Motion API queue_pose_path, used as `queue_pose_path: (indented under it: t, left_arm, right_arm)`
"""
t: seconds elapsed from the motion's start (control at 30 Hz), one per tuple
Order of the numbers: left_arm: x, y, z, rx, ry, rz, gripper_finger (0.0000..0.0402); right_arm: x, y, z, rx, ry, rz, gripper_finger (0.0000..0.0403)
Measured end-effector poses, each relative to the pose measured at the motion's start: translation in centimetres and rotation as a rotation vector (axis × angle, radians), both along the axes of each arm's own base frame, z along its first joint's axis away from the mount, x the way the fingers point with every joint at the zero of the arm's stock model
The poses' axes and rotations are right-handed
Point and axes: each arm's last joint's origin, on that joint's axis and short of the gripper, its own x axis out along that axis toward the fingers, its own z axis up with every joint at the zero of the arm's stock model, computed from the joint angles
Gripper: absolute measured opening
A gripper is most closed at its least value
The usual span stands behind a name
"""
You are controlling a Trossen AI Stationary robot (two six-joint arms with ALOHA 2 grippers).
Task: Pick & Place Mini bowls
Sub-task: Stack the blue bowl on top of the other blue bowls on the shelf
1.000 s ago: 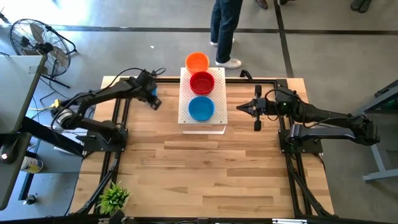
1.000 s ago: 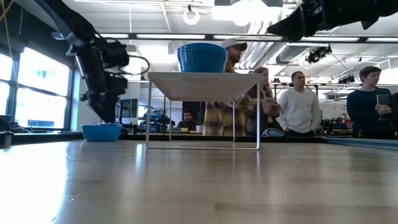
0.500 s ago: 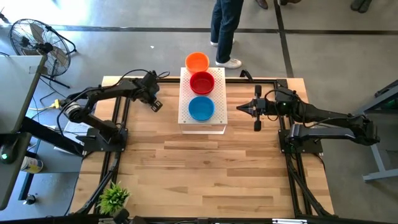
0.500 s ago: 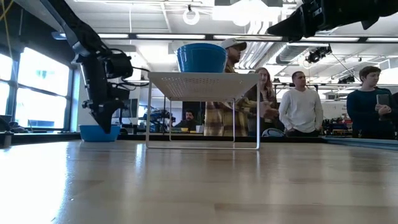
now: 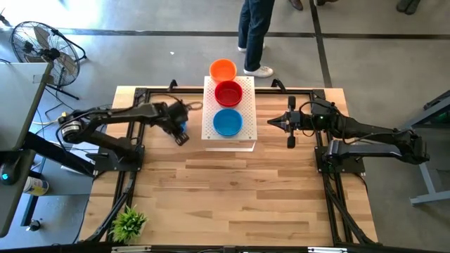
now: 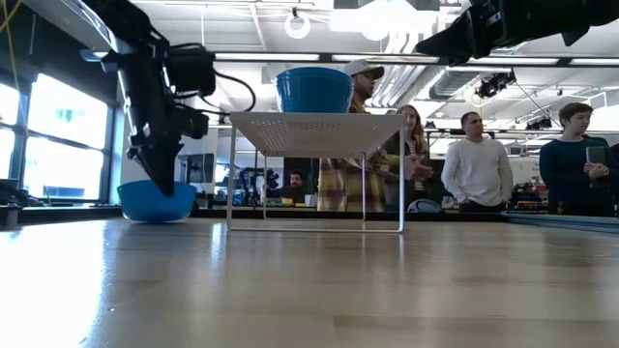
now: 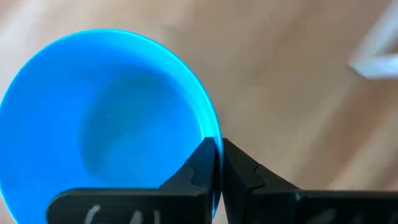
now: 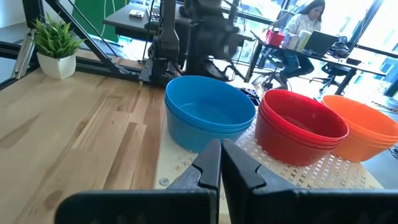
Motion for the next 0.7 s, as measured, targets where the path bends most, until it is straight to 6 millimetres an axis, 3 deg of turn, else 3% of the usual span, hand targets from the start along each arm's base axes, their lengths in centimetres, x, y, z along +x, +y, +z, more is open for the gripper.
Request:
queue_pose_path:
  t: [0.13,0.3,0.7]
  left_arm:
    - [0.9,-2.2,0.0,-0.032,-0.010,-0.032,0.0010]
    - [1.3,-3.2,0.0,-0.044,-0.011,-0.014,0.0020]
    - [-0.5,-3.1,2.5,0.024,-0.092,-0.034,0.0144]
  right_arm:
    - [0.0,0.0,0.0,-0.001,0.000,0.000,0.0002]
    - [0.0,0.0,0.0,-0.018,0.002,0.003,0.0001]
    - [0.0,0.0,0.0,-0.018,0.005,0.003,0.0002]
